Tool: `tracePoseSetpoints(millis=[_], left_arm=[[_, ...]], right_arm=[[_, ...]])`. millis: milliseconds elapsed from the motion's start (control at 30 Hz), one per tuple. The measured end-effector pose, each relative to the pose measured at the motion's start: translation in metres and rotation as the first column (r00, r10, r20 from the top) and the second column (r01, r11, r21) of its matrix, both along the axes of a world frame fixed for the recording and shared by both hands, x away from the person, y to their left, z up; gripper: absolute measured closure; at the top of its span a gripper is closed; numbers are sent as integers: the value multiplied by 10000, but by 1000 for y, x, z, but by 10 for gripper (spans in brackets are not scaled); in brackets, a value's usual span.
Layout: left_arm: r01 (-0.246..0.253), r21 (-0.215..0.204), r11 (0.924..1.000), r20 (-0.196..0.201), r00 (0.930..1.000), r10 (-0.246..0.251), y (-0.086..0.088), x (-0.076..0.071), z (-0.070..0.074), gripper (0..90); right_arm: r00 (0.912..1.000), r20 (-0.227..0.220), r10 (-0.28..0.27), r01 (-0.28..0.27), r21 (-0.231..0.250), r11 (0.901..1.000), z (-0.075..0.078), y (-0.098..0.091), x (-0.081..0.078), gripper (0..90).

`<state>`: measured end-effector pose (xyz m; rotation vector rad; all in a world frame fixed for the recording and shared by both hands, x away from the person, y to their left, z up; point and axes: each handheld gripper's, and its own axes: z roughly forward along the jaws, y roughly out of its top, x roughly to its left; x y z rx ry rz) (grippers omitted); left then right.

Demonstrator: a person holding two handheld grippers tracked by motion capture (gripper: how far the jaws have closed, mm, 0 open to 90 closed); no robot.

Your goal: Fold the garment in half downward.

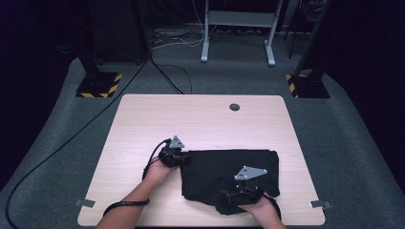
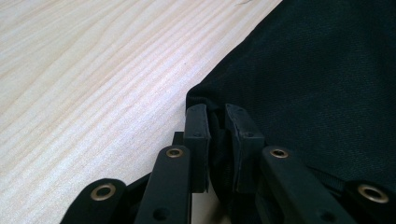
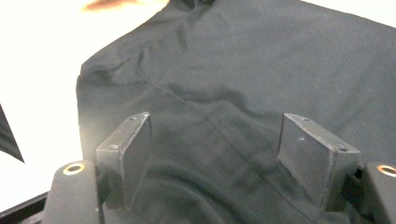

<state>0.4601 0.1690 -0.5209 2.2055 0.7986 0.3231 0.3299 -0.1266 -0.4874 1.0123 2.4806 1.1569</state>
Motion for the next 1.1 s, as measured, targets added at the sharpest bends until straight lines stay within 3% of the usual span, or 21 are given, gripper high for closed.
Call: tracePoseSetpoints(millis=[433, 1100], left_arm=[[-2, 118, 9999, 17, 10000, 1, -1, 0, 1, 793], [5, 130, 9999, 2, 10000, -5, -1, 0, 1, 793]], right_arm=[[9985, 101, 543, -545, 241, 9982, 3, 35, 0, 292], [9941, 34, 1084, -1084, 52, 9941, -5, 89, -2, 343]])
